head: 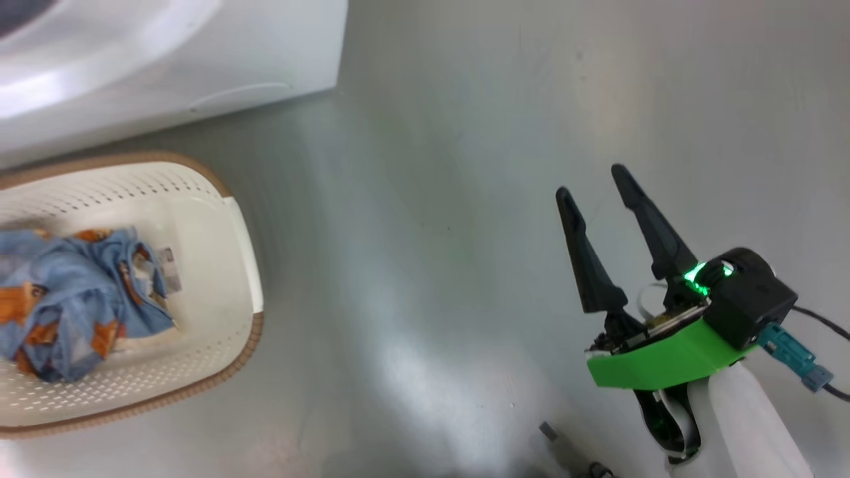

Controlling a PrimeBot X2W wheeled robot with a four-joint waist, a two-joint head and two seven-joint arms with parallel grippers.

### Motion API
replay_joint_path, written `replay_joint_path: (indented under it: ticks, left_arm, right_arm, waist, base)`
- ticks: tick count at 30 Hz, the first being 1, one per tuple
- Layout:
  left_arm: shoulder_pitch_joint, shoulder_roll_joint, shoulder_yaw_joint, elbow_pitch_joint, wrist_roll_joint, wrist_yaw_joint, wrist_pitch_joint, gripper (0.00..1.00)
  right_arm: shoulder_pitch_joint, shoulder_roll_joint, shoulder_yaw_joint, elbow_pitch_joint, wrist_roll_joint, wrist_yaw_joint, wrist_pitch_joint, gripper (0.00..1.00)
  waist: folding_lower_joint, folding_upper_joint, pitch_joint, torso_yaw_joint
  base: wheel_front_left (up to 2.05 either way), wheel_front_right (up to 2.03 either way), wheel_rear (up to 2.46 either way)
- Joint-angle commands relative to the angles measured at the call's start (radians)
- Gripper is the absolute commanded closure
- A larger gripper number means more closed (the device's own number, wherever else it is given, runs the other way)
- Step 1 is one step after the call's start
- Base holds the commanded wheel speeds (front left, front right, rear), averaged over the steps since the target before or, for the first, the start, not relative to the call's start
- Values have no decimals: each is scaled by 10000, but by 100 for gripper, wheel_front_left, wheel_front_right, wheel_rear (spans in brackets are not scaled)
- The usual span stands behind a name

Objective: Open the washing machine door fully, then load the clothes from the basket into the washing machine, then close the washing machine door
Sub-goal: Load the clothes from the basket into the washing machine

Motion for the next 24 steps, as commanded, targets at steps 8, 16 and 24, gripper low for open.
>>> replay_joint_path:
  ticks: [8, 16, 24]
  left_arm:
    - [4193, -247, 502, -3845, -151, 850, -249, 0]
    - [7569, -982, 311, -6848, 53, 1437, -281, 0]
    - [10078, -1529, -356, -8297, 541, 1905, -272, 0]
  right_arm:
    - [837, -76, -120, -38, -312, 63, -47, 0]
    - [1393, -92, -372, 119, -581, 63, -35, 0]
    - [1973, -100, -617, 96, -829, 63, 242, 0]
  waist:
    - [0, 0, -1427, 709]
    - [0, 0, -2535, 1184]
    - [0, 0, -3639, 1552]
  base:
    - [0, 0, 0]
    - [0, 0, 0]
    - [0, 0, 0]
